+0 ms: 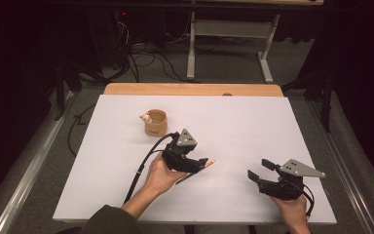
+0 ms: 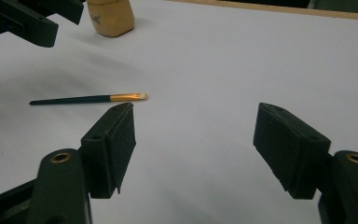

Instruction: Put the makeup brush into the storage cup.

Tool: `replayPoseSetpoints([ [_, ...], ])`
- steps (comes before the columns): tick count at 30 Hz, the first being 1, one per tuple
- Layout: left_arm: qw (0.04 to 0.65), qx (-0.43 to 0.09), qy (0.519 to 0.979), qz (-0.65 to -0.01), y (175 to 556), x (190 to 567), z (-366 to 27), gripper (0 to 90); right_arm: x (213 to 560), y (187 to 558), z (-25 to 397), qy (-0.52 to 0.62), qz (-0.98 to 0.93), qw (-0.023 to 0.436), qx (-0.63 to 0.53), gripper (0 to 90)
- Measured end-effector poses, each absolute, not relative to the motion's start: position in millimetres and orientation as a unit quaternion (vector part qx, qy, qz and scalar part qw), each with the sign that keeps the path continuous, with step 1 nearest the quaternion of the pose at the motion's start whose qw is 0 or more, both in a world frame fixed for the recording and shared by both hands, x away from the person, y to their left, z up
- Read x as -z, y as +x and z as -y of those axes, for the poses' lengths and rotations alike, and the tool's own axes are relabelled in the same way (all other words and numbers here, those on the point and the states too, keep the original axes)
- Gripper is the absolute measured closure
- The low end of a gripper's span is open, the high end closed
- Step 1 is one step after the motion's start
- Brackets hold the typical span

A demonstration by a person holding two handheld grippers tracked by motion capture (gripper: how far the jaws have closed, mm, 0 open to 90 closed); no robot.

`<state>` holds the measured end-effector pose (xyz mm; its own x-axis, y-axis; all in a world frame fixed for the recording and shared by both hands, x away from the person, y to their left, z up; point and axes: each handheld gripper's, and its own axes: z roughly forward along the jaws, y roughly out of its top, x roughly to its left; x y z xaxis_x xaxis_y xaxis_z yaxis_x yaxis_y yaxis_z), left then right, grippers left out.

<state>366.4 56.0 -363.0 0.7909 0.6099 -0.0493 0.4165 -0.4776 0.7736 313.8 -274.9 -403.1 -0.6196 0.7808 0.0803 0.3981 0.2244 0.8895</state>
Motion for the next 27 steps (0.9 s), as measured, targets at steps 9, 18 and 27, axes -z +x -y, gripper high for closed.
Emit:
replayPoseSetpoints([
  [9, 0.382, -0.106, 0.869, -0.296, 370, 360, -52, 35.1, 404, 314, 274, 0.392, -0.76, 0.192, -0.482, 31.4],
  [18, 0.346, -0.102, 0.885, -0.294, 372, 358, -47, 32.1, 404, 314, 274, 0.393, -0.759, 0.193, -0.482, 31.3],
  [27, 0.306, -0.112, 0.901, -0.285, 372, 358, -42, 31.6, 404, 314, 274, 0.391, -0.759, 0.196, -0.482, 31.3],
])
